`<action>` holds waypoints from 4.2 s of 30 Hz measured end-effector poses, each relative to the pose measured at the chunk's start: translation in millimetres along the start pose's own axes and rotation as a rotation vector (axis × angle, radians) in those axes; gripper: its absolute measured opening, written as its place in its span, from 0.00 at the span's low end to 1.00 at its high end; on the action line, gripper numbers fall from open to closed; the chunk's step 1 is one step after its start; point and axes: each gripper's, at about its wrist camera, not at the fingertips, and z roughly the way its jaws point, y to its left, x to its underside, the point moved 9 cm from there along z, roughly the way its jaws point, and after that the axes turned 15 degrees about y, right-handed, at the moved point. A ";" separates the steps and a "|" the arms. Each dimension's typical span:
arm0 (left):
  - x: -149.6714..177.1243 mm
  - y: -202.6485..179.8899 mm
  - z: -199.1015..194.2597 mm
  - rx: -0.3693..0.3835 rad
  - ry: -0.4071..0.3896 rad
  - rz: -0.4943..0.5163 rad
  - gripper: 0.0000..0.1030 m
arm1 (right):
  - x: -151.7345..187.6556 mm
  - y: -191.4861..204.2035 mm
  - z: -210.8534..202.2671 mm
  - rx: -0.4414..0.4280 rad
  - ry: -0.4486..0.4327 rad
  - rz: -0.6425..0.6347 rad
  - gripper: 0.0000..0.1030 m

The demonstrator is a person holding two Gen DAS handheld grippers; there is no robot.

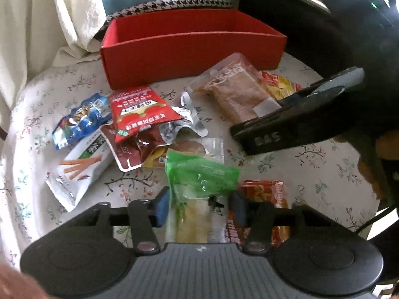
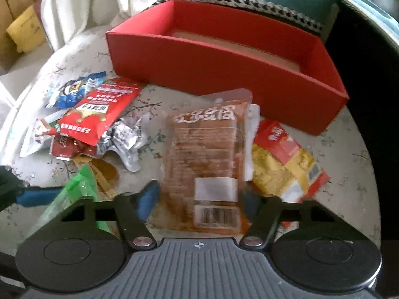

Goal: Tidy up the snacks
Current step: 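Carry both packs over the red box and lower them inside with both tools, then open both tools to release the packs into the red box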

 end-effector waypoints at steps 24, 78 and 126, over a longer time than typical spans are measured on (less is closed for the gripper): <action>-56.4 32.9 -64.7 0.141 -0.221 -0.157 0.36 | -20.7 -31.3 -77.3 -0.144 -0.236 0.134 0.58; -278.9 93.8 32.6 0.028 -0.251 -0.208 0.38 | -151.4 -88.0 33.4 -0.012 -0.151 0.229 0.59; -85.4 101.0 -16.5 0.147 -0.092 -0.360 0.57 | -15.1 -5.7 -59.1 -0.005 -0.186 0.099 0.85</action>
